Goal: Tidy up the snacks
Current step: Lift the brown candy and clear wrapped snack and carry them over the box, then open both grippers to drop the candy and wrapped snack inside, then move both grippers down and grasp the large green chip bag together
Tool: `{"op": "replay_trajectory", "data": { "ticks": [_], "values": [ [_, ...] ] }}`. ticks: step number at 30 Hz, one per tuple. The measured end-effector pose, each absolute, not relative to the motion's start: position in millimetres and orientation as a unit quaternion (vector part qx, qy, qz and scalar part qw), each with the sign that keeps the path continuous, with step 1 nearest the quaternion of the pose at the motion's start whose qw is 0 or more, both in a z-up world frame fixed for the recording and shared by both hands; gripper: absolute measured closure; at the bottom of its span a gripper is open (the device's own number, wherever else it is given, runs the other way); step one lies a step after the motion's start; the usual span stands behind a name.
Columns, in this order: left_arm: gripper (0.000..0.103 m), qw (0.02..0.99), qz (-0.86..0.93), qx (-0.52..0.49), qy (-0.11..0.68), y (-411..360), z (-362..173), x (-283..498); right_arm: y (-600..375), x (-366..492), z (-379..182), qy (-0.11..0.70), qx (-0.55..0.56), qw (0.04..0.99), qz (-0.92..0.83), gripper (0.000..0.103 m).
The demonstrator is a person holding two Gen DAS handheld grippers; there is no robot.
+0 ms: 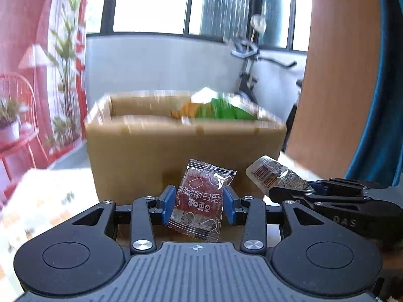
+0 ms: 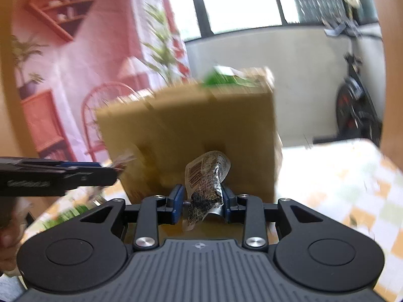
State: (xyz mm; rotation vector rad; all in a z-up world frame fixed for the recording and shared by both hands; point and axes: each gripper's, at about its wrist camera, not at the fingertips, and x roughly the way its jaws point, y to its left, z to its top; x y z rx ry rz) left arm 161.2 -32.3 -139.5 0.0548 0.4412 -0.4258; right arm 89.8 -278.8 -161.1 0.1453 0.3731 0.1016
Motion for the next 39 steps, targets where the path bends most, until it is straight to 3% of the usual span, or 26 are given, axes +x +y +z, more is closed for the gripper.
{"op": "replay_trajectory", "data": {
  "ticks": [11,21,30,39],
  "values": [
    [0.06,0.967,-0.189,0.015,0.168,-24,-87,206,-253,125,-92,0.107,0.022,0.99,0.091,0.07],
    [0.059,0.964,-0.163,-0.02,0.212,-14,-87,283,-233,229,-79,0.145,-0.001,0.986,0.076,0.07],
    [0.047,0.962,-0.15,-0.015,0.227,1,-94,289,-226,251,-97,0.178,-0.007,0.982,0.061,0.048],
    [0.047,0.96,-0.145,-0.023,0.24,29,-87,260,-230,217,-97,0.169,0.026,0.984,0.047,0.048]
  ]
}}
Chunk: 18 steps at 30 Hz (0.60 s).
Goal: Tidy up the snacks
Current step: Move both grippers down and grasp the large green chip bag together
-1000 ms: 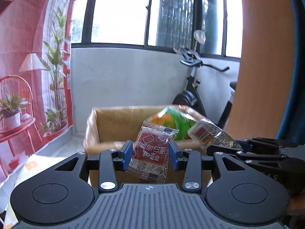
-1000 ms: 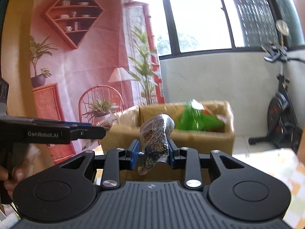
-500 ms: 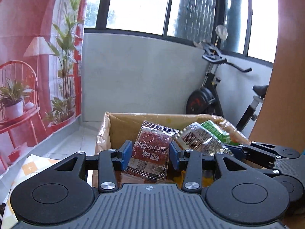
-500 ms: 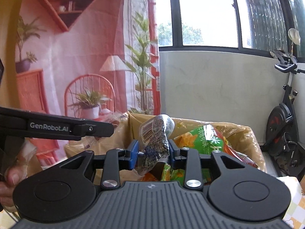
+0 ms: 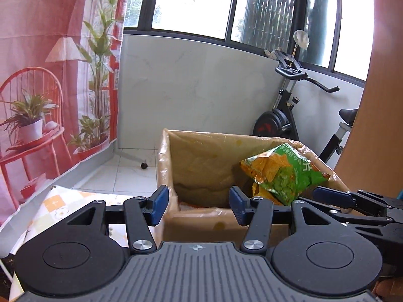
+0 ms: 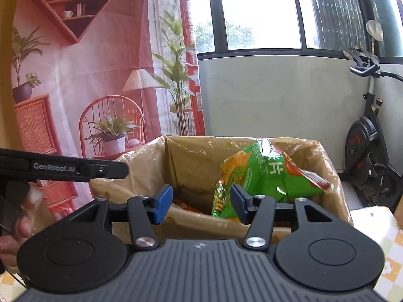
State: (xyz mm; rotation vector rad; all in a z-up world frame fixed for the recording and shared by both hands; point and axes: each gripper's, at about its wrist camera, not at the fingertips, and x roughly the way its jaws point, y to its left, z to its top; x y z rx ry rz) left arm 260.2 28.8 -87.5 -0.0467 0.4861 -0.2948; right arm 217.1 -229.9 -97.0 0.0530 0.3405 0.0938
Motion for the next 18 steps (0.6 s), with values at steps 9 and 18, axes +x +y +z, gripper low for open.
{"op": "replay_trajectory", "data": {
  "ticks": [9,18],
  "values": [
    [0.047,0.952,-0.146,-0.024,0.268,66,-87,221,-216,169,-104,0.162,0.073,0.982,0.057,0.048],
    [0.047,0.937,-0.136,-0.026,0.321,112,-123,202,-183,158,-147,0.219,0.12,0.964,0.085,0.048]
  ]
}}
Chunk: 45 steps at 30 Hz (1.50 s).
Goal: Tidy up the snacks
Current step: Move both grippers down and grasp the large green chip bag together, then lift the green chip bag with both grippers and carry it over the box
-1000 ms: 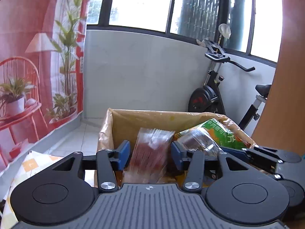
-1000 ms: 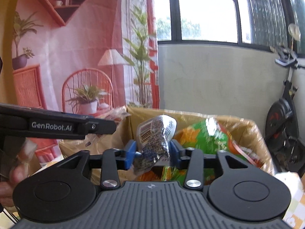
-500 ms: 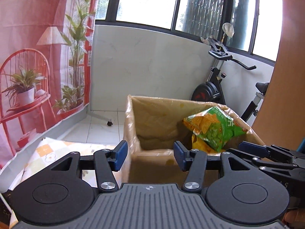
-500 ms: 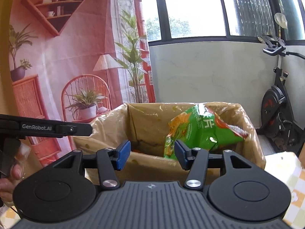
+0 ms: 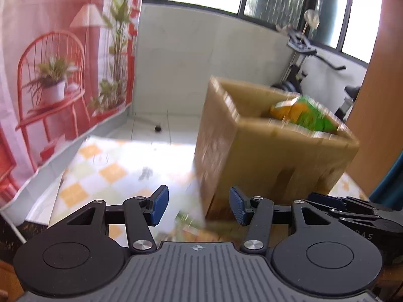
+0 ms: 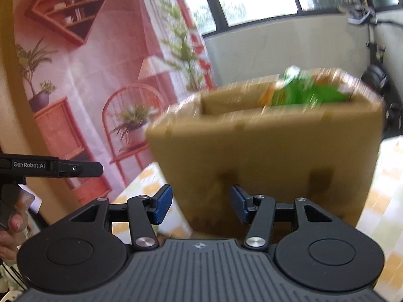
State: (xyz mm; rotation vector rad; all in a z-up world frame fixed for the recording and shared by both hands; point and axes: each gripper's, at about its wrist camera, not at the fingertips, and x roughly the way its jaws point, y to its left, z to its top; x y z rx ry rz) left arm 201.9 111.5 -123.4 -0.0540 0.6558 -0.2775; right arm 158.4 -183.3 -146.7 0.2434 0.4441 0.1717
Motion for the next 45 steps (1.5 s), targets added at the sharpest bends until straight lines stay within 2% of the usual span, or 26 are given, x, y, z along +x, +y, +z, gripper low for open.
{"op": "replay_trajectory", "data": {
  "ticks": [5,11,20,24,38,40,45],
  "values": [
    [0.047,0.921,-0.148,-0.031,0.358,123,-159,199,-158,166,-176,0.265,0.116,0.951,0.106,0.048],
    [0.047,0.912,-0.182,-0.025,0.367,123,-183,189,-142,171,-201,0.309,0.117,0.936,0.123,0.048],
    [0.047,0.902,-0.197,-0.006,0.385,117,-213,180,-141,170,-231,0.358,0.154,0.912,0.126,0.038],
    [0.048,0.902,-0.191,-0.032,0.386,125,-219,180,-145,169,-237,0.36,0.17,0.908,0.132,0.033],
    [0.048,0.895,-0.161,-0.138,0.391,143,-241,166,-122,172,-243,0.368,0.156,0.9,0.175,0.034],
    [0.048,0.894,-0.158,-0.15,0.392,144,-243,163,-119,171,-242,0.364,0.148,0.902,0.178,0.04],
    [0.049,0.892,-0.144,-0.176,0.39,138,-247,150,-114,164,-239,0.352,0.127,0.909,0.18,0.044]
  ]
}}
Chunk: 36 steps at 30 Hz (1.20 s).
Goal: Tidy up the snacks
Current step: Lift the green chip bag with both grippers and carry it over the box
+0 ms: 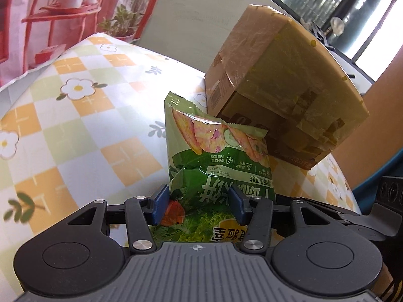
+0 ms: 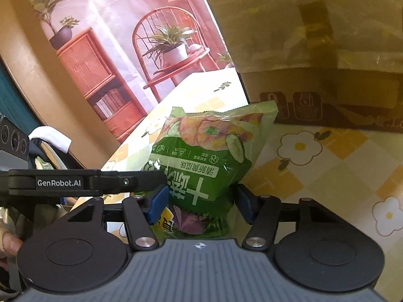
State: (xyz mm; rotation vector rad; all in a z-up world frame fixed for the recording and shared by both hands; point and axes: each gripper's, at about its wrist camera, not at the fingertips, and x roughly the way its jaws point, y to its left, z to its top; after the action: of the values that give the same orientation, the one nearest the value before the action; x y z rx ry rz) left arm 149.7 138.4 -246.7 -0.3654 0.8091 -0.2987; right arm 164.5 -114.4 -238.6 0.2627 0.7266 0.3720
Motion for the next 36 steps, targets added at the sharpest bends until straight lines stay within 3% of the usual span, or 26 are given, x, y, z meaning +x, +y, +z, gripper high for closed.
{"op": "replay_trajectory", "data": {
  "ticks": [9,19,36],
  "values": [
    [0.052,0.9,-0.148,-0.162,0.377,126,-230,137,-123,149,-231,0.338,0.123,0.915,0.181,0.049],
    [0.052,0.921,-0.168,-0.125,0.329,103,-180,128,-139,126,-201,0.266,0.132,0.936,0.192,0.049],
    [0.052,0.944,-0.24,-0.071,0.215,28,-69,190,-193,133,-95,0.129,0.135,0.967,0.173,0.049]
  ]
}}
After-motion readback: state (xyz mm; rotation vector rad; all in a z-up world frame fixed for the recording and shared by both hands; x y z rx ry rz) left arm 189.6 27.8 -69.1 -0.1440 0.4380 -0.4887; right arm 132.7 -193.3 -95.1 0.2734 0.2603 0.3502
